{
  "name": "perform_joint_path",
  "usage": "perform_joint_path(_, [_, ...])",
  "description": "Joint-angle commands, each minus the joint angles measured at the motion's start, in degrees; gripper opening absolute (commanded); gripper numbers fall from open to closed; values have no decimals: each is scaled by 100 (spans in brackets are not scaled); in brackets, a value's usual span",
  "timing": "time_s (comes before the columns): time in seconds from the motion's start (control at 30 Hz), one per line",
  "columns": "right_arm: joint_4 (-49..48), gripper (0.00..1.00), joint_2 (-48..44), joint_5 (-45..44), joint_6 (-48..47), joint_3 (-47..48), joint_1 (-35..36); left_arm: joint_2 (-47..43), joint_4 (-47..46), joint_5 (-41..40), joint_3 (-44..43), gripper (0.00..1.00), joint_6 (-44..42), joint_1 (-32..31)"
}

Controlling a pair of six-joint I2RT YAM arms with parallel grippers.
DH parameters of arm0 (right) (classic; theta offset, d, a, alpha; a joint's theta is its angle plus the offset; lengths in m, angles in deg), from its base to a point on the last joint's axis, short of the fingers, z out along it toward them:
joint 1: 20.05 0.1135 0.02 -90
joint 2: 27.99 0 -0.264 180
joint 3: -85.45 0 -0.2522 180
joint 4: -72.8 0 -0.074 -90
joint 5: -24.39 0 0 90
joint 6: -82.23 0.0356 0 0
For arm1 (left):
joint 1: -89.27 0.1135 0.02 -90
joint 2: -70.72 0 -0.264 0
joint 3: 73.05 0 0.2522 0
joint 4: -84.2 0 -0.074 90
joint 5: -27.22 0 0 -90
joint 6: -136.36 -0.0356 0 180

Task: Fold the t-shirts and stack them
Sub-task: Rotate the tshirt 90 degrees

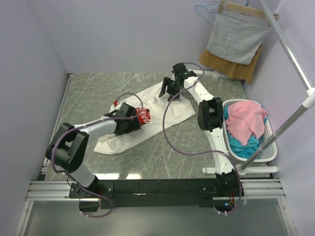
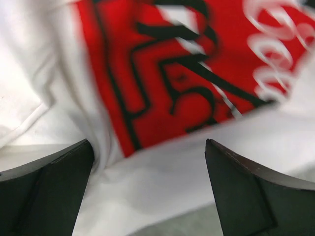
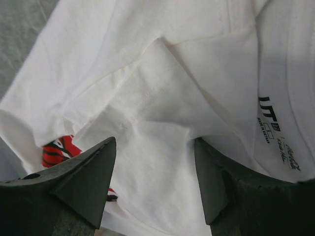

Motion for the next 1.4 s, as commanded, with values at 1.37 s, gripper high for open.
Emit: perform_joint_path(1.37, [-3814,84,-6455,-399,170,-7766,181,4512,975,4047,-6920,100,-2518,-355])
